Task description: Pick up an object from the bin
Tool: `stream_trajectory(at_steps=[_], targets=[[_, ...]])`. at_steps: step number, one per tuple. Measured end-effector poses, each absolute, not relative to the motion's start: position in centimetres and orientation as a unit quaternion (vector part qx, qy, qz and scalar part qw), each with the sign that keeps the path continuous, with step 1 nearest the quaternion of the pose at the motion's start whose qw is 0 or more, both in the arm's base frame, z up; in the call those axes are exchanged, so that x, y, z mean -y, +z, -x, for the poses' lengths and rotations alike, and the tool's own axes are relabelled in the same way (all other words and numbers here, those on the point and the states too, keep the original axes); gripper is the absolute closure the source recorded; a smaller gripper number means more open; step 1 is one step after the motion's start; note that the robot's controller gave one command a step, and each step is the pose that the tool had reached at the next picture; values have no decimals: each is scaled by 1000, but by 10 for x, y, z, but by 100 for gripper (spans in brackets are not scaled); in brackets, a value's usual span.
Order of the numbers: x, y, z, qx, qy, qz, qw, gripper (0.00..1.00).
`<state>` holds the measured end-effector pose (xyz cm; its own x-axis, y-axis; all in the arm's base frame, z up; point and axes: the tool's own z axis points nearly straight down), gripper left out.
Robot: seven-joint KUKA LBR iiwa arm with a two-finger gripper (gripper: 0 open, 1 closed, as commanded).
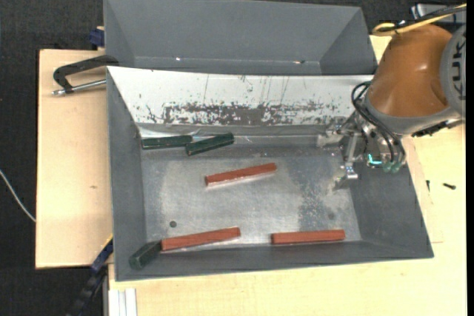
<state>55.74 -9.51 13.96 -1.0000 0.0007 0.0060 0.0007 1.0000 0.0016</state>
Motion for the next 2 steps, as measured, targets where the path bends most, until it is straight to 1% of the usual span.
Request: stream_trajectory(at_steps=[1, 2], targets=[[95, 143, -559, 1000, 0, 0, 0, 0], [44, 145, -567, 1000, 0, -19, -2, 0]])
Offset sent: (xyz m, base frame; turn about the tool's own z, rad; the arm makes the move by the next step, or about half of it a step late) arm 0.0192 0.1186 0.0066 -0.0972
